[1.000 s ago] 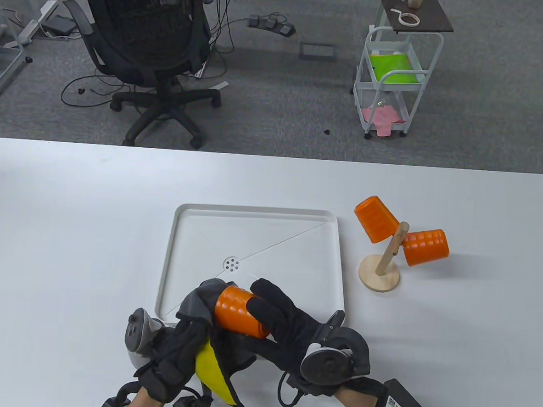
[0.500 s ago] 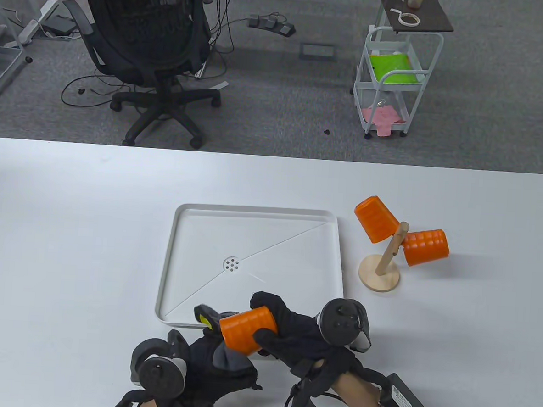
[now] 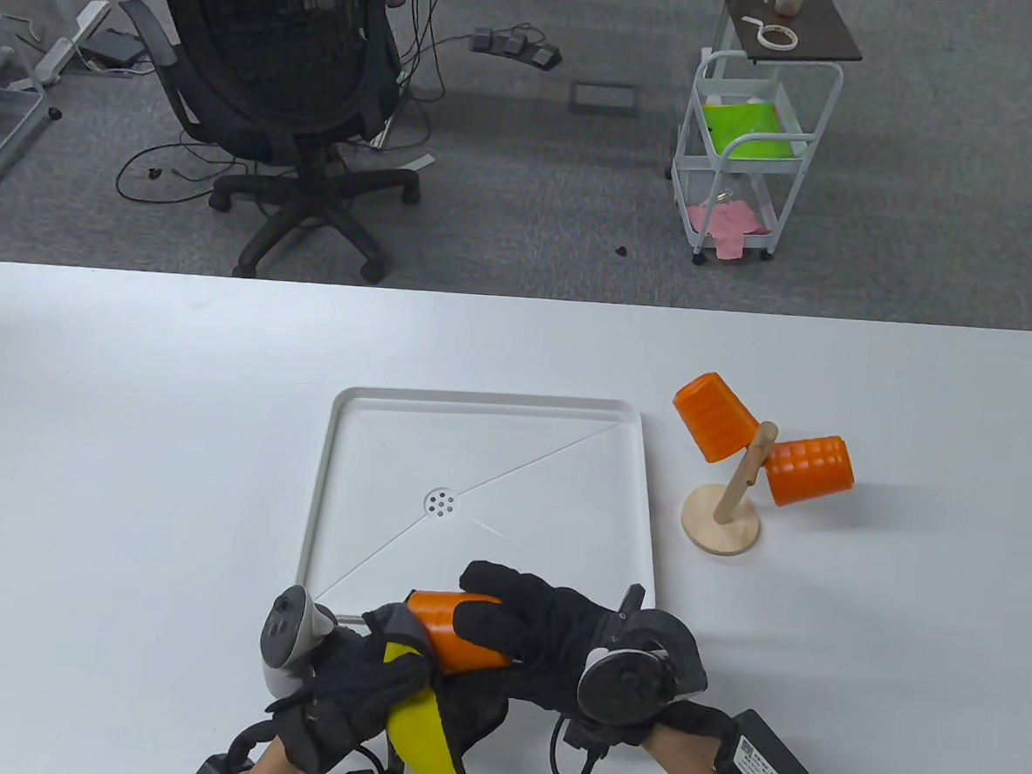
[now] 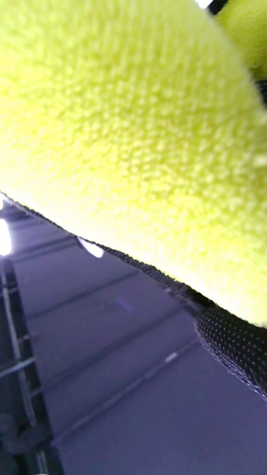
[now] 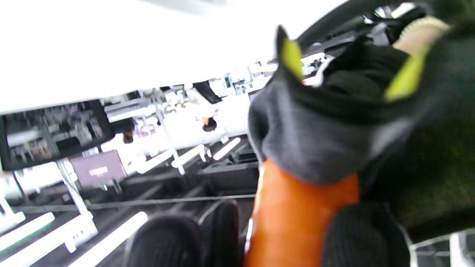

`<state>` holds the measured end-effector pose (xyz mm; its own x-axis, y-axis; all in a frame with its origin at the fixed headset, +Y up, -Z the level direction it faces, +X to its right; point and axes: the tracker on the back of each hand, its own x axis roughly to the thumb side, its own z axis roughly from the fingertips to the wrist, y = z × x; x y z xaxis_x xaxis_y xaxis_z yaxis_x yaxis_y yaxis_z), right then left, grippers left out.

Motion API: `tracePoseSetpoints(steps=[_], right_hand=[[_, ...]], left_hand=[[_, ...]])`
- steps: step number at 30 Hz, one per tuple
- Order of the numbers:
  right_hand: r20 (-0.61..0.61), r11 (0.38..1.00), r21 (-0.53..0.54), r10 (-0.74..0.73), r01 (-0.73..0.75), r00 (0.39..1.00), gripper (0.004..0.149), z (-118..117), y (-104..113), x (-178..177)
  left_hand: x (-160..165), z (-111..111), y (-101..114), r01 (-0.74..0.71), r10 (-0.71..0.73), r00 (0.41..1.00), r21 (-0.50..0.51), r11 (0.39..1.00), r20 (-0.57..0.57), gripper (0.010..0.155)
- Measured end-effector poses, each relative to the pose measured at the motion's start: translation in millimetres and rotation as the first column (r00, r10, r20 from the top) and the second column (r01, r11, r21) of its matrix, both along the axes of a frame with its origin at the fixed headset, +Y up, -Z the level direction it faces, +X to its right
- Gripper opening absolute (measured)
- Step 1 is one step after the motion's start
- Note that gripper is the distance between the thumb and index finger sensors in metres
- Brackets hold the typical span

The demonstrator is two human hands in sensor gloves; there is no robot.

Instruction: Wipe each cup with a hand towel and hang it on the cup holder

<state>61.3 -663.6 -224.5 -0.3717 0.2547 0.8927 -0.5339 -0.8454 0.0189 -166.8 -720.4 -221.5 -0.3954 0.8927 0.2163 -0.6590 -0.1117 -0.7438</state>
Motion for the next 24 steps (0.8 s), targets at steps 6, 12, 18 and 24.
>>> tracePoseSetpoints(steps=[6,12,18,24], right_hand=[[0.104,0.980,0.201,-0.003,-0.018,0.995,0.074,3.8,11.2,12.7],[0.125,0.951,-0.152,-0.254,0.271,0.959,0.075,-18.6,15.4,32.8],[0.194,0.722,-0.539,-0.396,0.434,0.898,0.077,-30.8,-0.2,28.6],[0.259,0.563,-0.737,-0.277,0.375,0.925,0.080,-34.9,-14.9,25.4]], left_hand=[[-21.3,-6.6,3.7,-0.044,0.040,0.984,-0.016,0.999,-0.173,0.062],[-34.6,-3.1,12.3,-0.033,0.067,0.940,0.107,0.994,-0.335,0.064],[-23.4,9.9,23.2,0.384,-0.149,0.841,0.379,0.842,-0.521,0.065],[-2.5,22.3,24.0,0.642,-0.270,0.734,0.508,0.574,-0.623,0.067]])
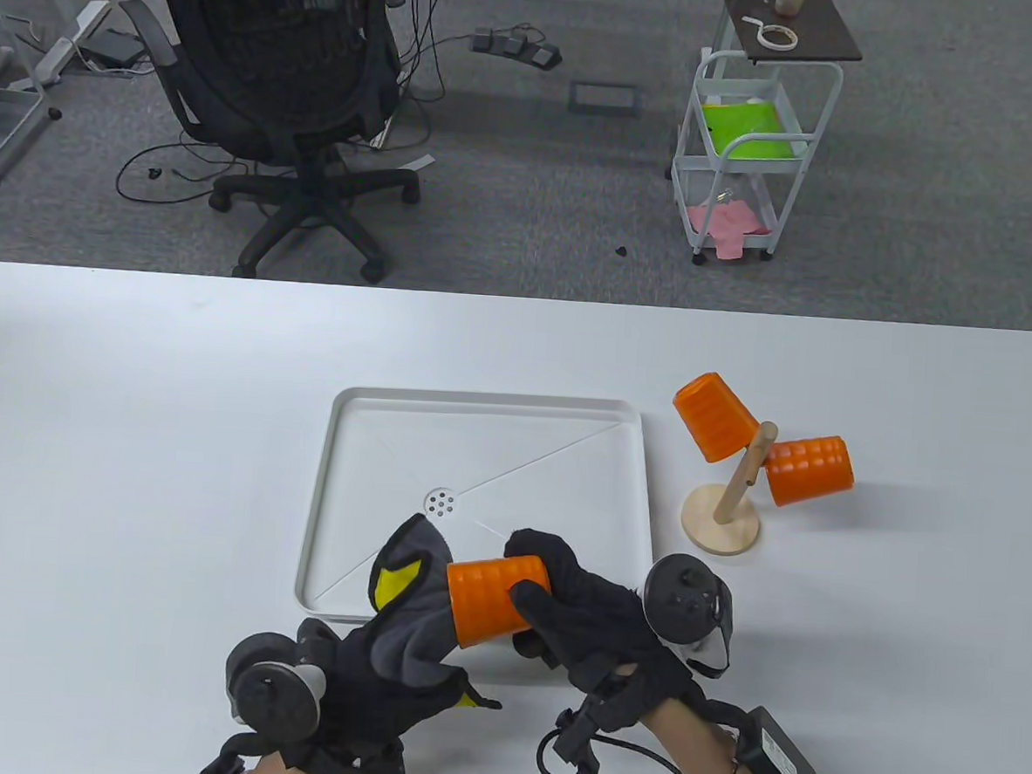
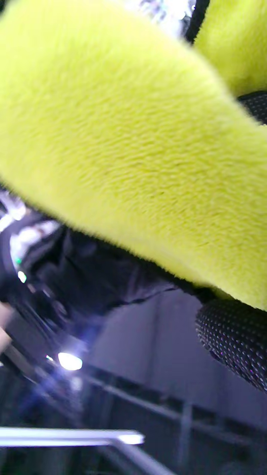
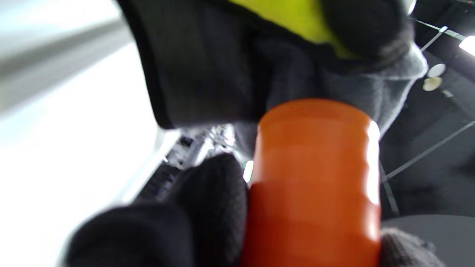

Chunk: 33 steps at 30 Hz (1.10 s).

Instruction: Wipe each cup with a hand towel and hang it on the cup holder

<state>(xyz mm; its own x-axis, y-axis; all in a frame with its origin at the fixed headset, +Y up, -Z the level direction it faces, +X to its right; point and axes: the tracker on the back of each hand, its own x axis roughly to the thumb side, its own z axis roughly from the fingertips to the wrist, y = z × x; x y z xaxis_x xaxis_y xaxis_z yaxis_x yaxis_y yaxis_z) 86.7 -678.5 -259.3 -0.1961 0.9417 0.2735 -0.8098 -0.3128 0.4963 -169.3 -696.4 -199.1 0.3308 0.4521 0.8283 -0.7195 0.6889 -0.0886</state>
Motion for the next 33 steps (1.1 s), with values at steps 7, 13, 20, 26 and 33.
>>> tracePoseSetpoints(steps=[7,13,20,26,33], right_hand=[[-0.111,0.990,-0.040,0.127,-0.132,0.986,0.084,6.2,-11.6,-17.3],[-0.031,0.947,0.221,0.245,-0.233,0.969,0.082,19.6,-1.8,-26.7],[-0.099,0.890,0.413,0.256,-0.194,0.962,0.077,25.0,4.0,-29.5],[-0.015,0.687,0.678,0.366,-0.259,0.931,0.071,35.2,14.6,-28.0],[0.107,0.452,0.833,0.433,-0.319,0.895,0.073,49.3,29.9,-25.8]], left_hand=[[13.4,3.7,-3.4,0.149,-0.150,0.989,0.042,0.988,0.005,0.067],[12.9,-5.3,-16.3,-0.082,0.143,0.972,-0.302,0.950,0.185,0.065],[5.0,-15.5,-20.3,-0.233,0.421,0.875,-0.557,0.797,0.238,0.063],[4.3,-22.7,-30.6,-0.261,0.658,0.718,-0.789,0.557,0.227,0.068],[-4.9,-27.7,-29.1,-0.279,0.688,0.698,-0.809,0.517,0.198,0.069]])
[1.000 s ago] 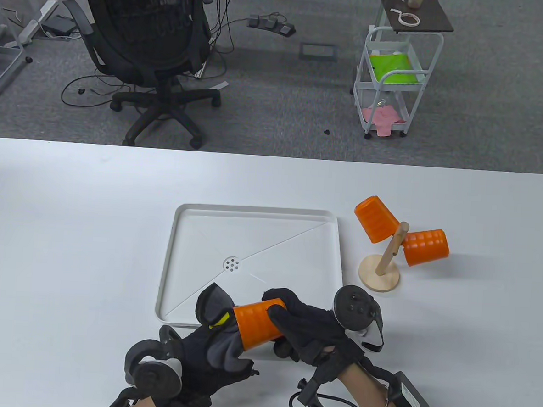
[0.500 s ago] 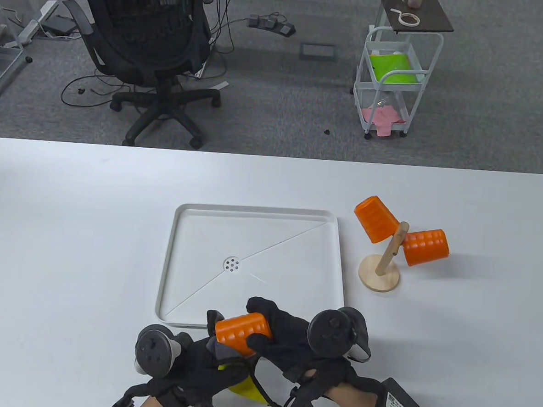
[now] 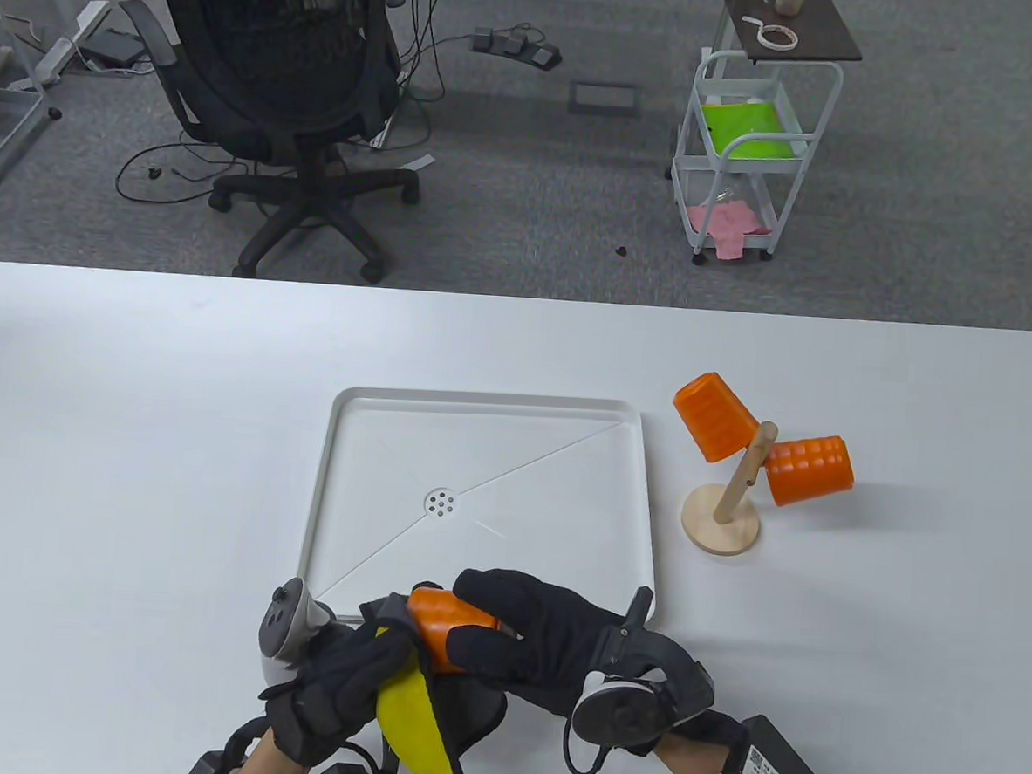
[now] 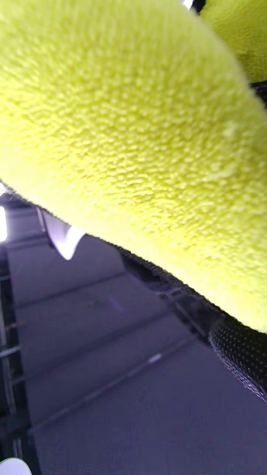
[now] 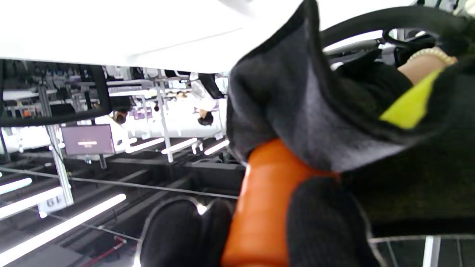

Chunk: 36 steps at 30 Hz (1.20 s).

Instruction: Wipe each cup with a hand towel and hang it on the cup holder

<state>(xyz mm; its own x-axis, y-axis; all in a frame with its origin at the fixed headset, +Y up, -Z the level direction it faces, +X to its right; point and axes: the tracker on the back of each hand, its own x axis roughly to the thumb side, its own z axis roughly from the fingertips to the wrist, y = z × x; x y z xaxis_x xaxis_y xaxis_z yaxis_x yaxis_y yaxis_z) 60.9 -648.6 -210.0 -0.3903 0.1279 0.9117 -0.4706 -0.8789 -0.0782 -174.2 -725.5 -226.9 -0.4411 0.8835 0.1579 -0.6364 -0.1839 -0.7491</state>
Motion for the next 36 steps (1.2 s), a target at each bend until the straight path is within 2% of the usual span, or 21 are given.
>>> tracePoseSetpoints(steps=[3,5,9,12,14,18,21,25,28,31,36], right_hand=[[0.020,1.000,0.004,-0.025,0.025,0.999,0.072,-1.0,7.1,6.4],[0.056,0.997,-0.011,-0.078,0.079,0.995,0.072,-6.1,12.7,17.5],[0.129,0.953,-0.151,-0.244,0.262,0.961,0.072,-16.2,16.1,30.4],[0.156,0.922,-0.219,-0.289,0.318,0.945,0.072,-18.2,12.1,27.0],[0.163,0.929,-0.220,-0.268,0.299,0.950,0.072,-17.5,8.7,21.7],[0.092,0.961,-0.186,-0.188,0.203,0.978,0.071,-11.2,0.8,7.0],[0.040,0.986,-0.106,-0.125,0.129,0.991,0.072,-3.2,-3.9,-4.7],[-0.010,0.998,0.049,-0.039,0.039,0.999,0.073,10.2,-8.8,-16.2],[0.032,0.974,0.221,0.052,-0.058,0.998,0.074,20.0,-9.6,-20.5],[0.068,0.948,0.303,0.081,-0.097,0.994,0.078,26.4,-9.5,-23.8],[0.089,0.942,0.324,0.055,-0.081,0.995,0.088,29.8,-9.8,-26.8]], left_hand=[[-11.4,-2.5,4.6,-0.002,0.005,0.996,0.037,0.999,-0.086,0.069],[-19.7,-2.1,9.0,0.019,-0.001,0.983,0.091,0.996,-0.184,0.068],[-24.9,4.9,20.9,0.104,-0.014,0.939,0.242,0.965,-0.345,0.071],[-21.8,9.6,25.7,0.210,-0.074,0.922,0.328,0.921,-0.380,0.074],[-18.1,11.2,25.3,0.233,-0.093,0.922,0.346,0.909,-0.375,0.076],[-12.0,11.0,19.0,0.185,-0.083,0.943,0.300,0.936,-0.322,0.077],[-8.7,9.0,11.3,0.139,-0.075,0.955,0.212,0.967,-0.285,0.080],[-2.8,5.5,-2.8,0.050,-0.042,0.978,0.037,0.998,-0.206,0.085],[1.0,4.2,-11.7,-0.001,-0.014,0.990,-0.104,0.995,-0.140,0.084],[5.7,4.1,-17.2,0.012,-0.027,0.993,-0.135,0.991,-0.113,0.083],[4.3,4.0,-17.4,0.036,-0.055,0.988,-0.133,0.991,-0.143,0.075]])
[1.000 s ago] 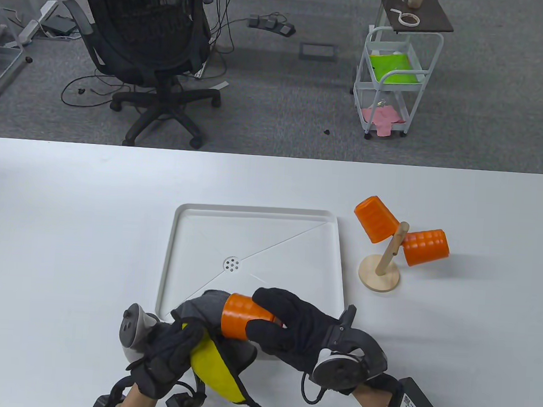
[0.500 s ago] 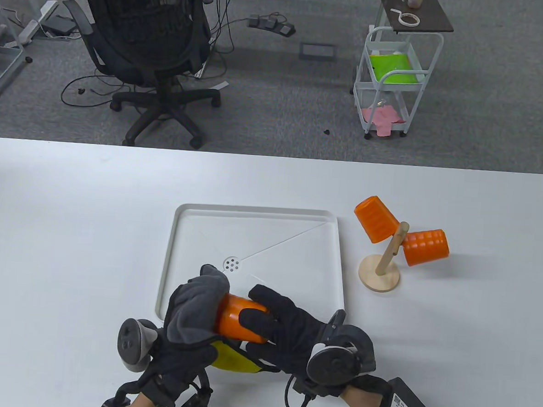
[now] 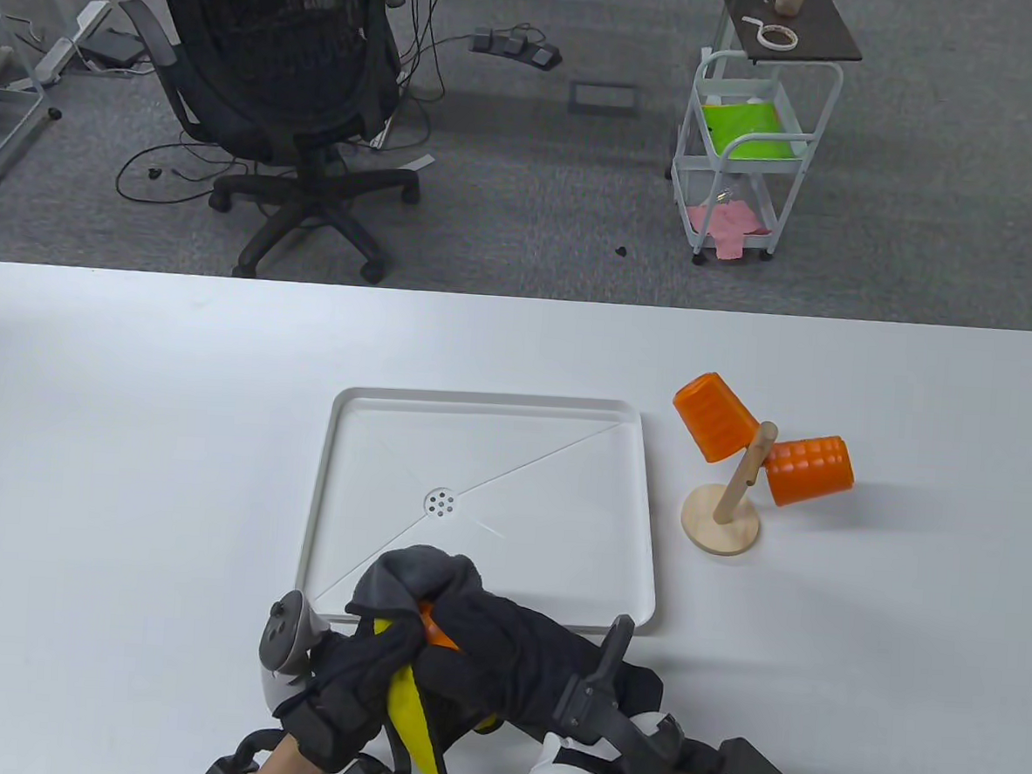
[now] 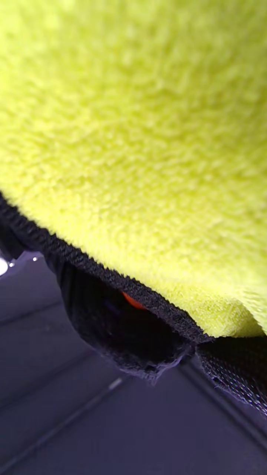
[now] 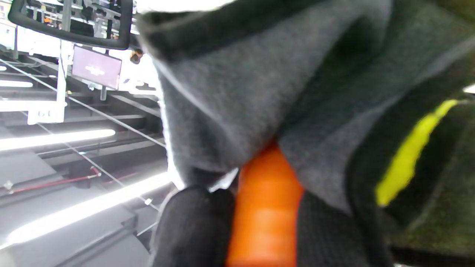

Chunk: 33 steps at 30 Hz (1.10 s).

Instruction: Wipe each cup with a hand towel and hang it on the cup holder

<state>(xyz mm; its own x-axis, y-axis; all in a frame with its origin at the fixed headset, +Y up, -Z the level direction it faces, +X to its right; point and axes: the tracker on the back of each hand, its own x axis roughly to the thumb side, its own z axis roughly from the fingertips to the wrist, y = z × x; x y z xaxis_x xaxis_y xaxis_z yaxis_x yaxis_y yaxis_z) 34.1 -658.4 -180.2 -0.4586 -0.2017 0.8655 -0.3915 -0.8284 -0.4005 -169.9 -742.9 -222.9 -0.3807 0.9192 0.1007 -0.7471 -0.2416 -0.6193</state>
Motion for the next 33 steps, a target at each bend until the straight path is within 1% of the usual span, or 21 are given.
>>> tracePoseSetpoints(steps=[2,4,7,9,10,12,14,15,16,17,18,19,21,22,23,24,27,29,31,32,33], right_hand=[[0.025,1.000,-0.002,-0.020,0.021,0.999,0.088,-0.5,0.5,-0.7],[0.041,0.997,-0.045,-0.059,0.061,0.997,0.088,-3.4,0.4,0.0],[0.063,0.968,-0.200,-0.144,0.154,0.988,0.085,-13.2,-0.6,2.9],[0.088,0.915,-0.342,-0.193,0.212,0.977,0.085,-22.0,-2.9,5.9],[0.096,0.874,-0.426,-0.214,0.235,0.972,0.085,-27.9,-4.6,8.0],[0.106,0.750,-0.606,-0.253,0.265,0.961,0.085,-40.8,-10.2,12.3],[0.103,0.522,-0.810,-0.324,0.269,0.940,0.086,-55.8,-20.4,16.3],[0.107,0.356,-0.904,-0.348,0.237,0.931,0.086,-63.6,-27.9,17.5],[0.107,0.180,-0.966,-0.368,0.184,0.923,0.087,-69.1,-36.0,17.9],[0.124,0.014,-0.990,-0.377,0.139,0.918,0.087,-72.4,-44.2,18.0],[0.150,-0.154,-0.983,-0.373,0.098,0.916,0.088,-74.6,-53.1,17.8],[0.168,-0.249,-0.965,-0.370,0.077,0.914,0.088,-75.3,-58.8,17.9],[0.203,-0.369,-0.927,-0.343,0.067,0.917,0.088,-76.8,-69.9,17.3],[0.205,-0.418,-0.906,-0.315,0.058,0.927,0.088,-77.3,-74.0,17.5],[0.203,-0.445,-0.894,-0.300,0.051,0.932,0.088,-77.3,-75.5,17.9],[0.203,-0.461,-0.886,-0.295,0.047,0.934,0.088,-77.3,-76.1,18.2],[0.208,-0.411,-0.908,-0.287,0.075,0.935,0.088,-77.2,-71.7,19.5],[0.201,-0.340,-0.936,-0.311,0.089,0.929,0.088,-77.5,-64.6,21.3],[0.190,-0.183,-0.974,-0.324,0.135,0.927,0.086,-77.9,-52.2,24.7],[0.181,-0.073,-0.983,-0.327,0.166,0.927,0.086,-77.2,-44.9,26.7],[0.170,0.055,-0.979,-0.318,0.198,0.933,0.085,-75.7,-36.6,28.6]], left_hand=[[-1.0,1.0,1.1,0.022,-0.022,0.999,0.016,1.000,-0.036,0.071],[-2.1,2.0,4.0,0.044,-0.040,0.997,0.056,0.997,-0.068,0.068],[-3.6,5.1,10.9,0.123,-0.096,0.982,0.164,0.979,-0.165,0.066],[-4.4,9.2,17.1,0.210,-0.142,0.954,0.250,0.945,-0.263,0.064],[-4.6,12.1,20.8,0.268,-0.166,0.931,0.302,0.915,-0.325,0.063],[-4.2,18.2,29.3,0.399,-0.207,0.870,0.392,0.829,-0.447,0.060],[-2.9,24.9,39.2,0.538,-0.239,0.801,0.486,0.689,-0.549,0.057],[-0.9,28.8,43.7,0.602,-0.247,0.764,0.522,0.604,-0.596,0.056],[1.0,32.7,47.8,0.674,-0.252,0.715,0.546,0.498,-0.652,0.056],[3.3,36.3,50.7,0.730,-0.250,0.669,0.556,0.398,-0.700,0.056],[6.1,40.2,53.4,0.787,-0.240,0.613,0.555,0.269,-0.753,0.055],[8.2,42.4,54.2,0.810,-0.242,0.587,0.556,0.187,-0.773,0.056],[12.6,46.5,54.6,0.833,-0.241,0.543,0.552,0.034,-0.805,0.056],[14.6,48.0,54.0,0.831,-0.241,0.533,0.555,-0.028,-0.811,0.056],[15.1,48.6,53.1,0.832,-0.238,0.528,0.552,-0.047,-0.815,0.056],[15.1,48.5,52.2,0.831,-0.236,0.531,0.555,-0.047,-0.814,0.057],[12.3,43.7,51.0,0.820,-0.260,0.562,0.570,0.053,-0.785,0.060],[8.0,38.2,50.9,0.819,-0.277,0.574,0.549,0.169,-0.771,0.064],[2.8,30.1,48.0,0.757,-0.328,0.648,0.533,0.379,-0.687,0.068],[0.1,25.9,45.6,0.700,-0.337,0.700,0.513,0.496,-0.630,0.069],[-2.8,21.3,42.2,0.616,-0.327,0.765,0.482,0.623,-0.556,0.070]])
